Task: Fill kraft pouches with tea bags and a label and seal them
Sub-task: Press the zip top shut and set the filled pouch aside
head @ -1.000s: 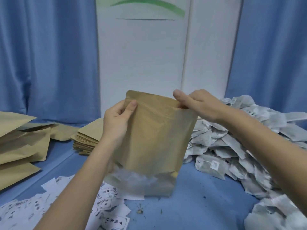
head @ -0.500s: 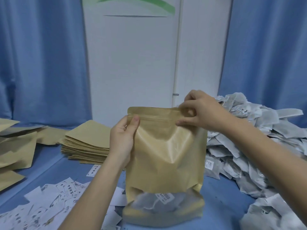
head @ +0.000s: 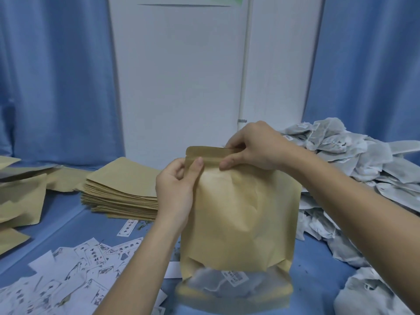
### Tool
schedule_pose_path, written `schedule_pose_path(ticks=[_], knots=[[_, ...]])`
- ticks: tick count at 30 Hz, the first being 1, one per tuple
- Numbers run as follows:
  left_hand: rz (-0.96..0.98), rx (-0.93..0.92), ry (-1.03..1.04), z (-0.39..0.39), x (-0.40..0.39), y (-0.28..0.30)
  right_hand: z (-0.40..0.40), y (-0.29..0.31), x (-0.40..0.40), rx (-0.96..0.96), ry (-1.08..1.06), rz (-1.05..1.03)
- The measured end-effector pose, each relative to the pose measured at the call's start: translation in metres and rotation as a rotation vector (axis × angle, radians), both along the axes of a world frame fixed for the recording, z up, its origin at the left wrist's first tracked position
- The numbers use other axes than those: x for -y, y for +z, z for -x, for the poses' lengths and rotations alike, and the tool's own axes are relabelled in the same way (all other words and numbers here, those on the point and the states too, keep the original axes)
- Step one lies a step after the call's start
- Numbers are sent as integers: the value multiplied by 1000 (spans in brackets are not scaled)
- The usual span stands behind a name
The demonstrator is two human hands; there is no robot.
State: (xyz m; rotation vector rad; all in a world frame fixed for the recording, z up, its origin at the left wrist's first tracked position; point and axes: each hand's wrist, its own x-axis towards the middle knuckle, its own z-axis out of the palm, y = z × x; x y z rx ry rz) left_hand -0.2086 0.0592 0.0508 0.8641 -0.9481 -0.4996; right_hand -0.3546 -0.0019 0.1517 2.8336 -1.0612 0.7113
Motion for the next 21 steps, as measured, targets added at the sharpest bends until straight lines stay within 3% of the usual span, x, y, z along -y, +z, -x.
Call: schedule_pose_path(ticks=[6,12,15,19,21], knots=[[5,122,313,7,6,0,-16,5,-11,-18,17,33],[31,211,419,8,3,1,-21,5,-14,-22,30,70],[21,198,352,6,3,0,-15,6,-13,-92,46,57],[-41,100,65,1,2,6,-14,1,-10,-93,36,147],[-66,134,50,-3,3,9,-12,3,-11,-108,47,143]])
